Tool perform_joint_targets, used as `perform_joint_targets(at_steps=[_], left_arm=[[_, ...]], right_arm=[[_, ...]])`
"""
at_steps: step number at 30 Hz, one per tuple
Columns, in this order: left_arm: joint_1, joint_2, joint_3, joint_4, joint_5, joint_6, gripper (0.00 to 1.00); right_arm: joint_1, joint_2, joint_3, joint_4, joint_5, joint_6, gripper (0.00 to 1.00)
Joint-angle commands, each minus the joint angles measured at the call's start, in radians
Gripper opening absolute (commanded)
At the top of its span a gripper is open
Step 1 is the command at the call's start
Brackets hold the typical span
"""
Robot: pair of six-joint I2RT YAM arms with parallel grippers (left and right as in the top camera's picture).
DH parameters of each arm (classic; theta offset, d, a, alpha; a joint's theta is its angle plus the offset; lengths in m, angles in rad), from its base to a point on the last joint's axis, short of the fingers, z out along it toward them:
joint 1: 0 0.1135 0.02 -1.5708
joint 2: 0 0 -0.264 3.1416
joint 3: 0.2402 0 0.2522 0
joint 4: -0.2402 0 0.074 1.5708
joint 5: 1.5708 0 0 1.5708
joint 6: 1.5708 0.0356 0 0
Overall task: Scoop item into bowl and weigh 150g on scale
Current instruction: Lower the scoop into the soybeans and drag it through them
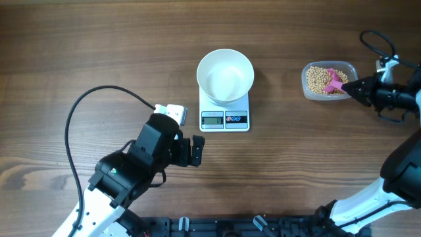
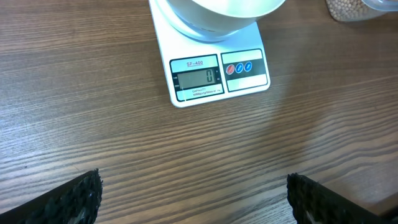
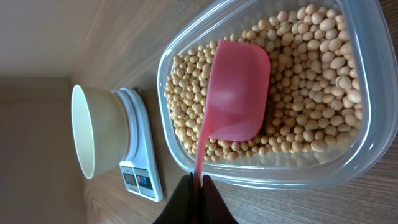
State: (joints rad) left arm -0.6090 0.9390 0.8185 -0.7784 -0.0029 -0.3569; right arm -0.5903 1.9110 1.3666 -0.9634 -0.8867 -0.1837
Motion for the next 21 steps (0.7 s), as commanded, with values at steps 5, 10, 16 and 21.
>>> perform_joint_targets(at_steps=[5, 10, 16, 21], left_arm=[[-0.003, 0.004, 0.014, 0.003, -0.017, 0.012, 1.00], [-0.003, 0.004, 0.014, 0.003, -0.017, 0.012, 1.00], [-0.003, 0.004, 0.014, 0.003, -0.017, 0.012, 1.00], [-0.003, 0.004, 0.014, 0.003, -0.017, 0.012, 1.00]], right_arm=[[0.006, 0.036, -0.027, -0.006, -0.039, 0.000, 0.04], [0.006, 0.036, -0.039, -0.010, -0.066, 0.004, 0.04], [0.006, 0.036, -0.040, 0.005, -0.102, 0.013, 0.04], [0.006, 0.037, -0.040, 0.001, -0.099, 0.041, 0.04]])
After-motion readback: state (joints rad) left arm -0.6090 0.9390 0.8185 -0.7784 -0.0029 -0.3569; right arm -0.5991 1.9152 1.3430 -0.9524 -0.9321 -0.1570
